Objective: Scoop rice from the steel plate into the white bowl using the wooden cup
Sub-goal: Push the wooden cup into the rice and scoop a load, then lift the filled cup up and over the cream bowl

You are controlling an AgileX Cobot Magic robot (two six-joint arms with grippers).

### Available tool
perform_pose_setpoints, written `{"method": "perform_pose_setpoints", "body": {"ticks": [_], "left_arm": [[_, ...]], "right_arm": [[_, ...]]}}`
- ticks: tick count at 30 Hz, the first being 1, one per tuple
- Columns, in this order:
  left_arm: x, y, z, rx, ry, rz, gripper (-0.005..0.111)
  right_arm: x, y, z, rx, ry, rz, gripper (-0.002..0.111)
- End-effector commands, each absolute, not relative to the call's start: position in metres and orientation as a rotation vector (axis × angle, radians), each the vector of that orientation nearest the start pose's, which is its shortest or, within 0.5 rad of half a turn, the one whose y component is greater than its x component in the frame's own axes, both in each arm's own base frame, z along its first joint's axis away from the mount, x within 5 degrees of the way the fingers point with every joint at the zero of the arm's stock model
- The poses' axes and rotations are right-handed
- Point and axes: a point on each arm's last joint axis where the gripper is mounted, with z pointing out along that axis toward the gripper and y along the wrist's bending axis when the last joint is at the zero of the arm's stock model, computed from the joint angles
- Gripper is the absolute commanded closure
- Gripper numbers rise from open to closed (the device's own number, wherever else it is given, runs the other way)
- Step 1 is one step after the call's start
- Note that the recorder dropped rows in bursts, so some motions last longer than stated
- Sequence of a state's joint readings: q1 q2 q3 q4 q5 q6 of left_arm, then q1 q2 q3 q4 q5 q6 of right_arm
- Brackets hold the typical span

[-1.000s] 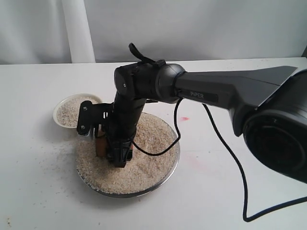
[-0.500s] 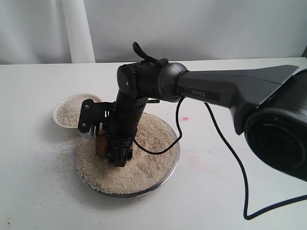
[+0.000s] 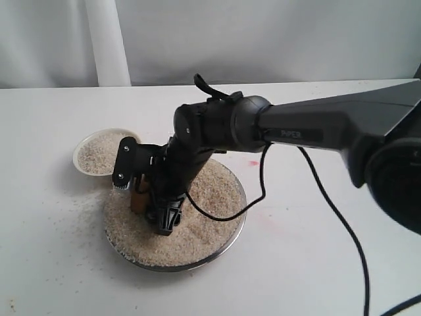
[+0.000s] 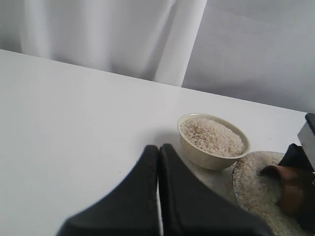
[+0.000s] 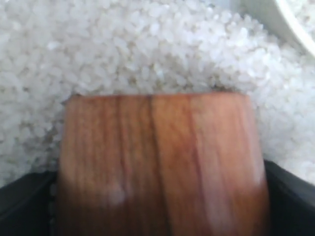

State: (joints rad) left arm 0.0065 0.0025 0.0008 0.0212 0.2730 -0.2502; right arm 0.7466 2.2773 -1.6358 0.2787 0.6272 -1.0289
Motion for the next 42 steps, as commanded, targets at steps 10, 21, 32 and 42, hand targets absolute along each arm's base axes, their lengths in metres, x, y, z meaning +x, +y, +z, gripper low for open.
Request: {"method": "perform_pose_setpoints", "body": {"ticks": [10,21,32,42], "left_arm": [[0.055,0.000,0.189,-0.210,1.740,-0.169,0.107],[0.055,0.000,0.189,-0.210,1.740,-0.169,0.107],[0.055,0.000,0.189,-0.210,1.740,-0.169,0.107],[0.055,0.000,0.189,-0.210,1.740,-0.169,0.107]], "right_arm": [[0.321,0.274,0.114,-1.725,1.900,0.050,0.108],[0.328,0.274,0.118,-1.324,1.902,0.085,0.108],[0.301,0.265,0.133,-1.149,1.666,0.518,0.108],[0.297,0.280,0.162,-1.118,1.366,0.696,0.108]]}}
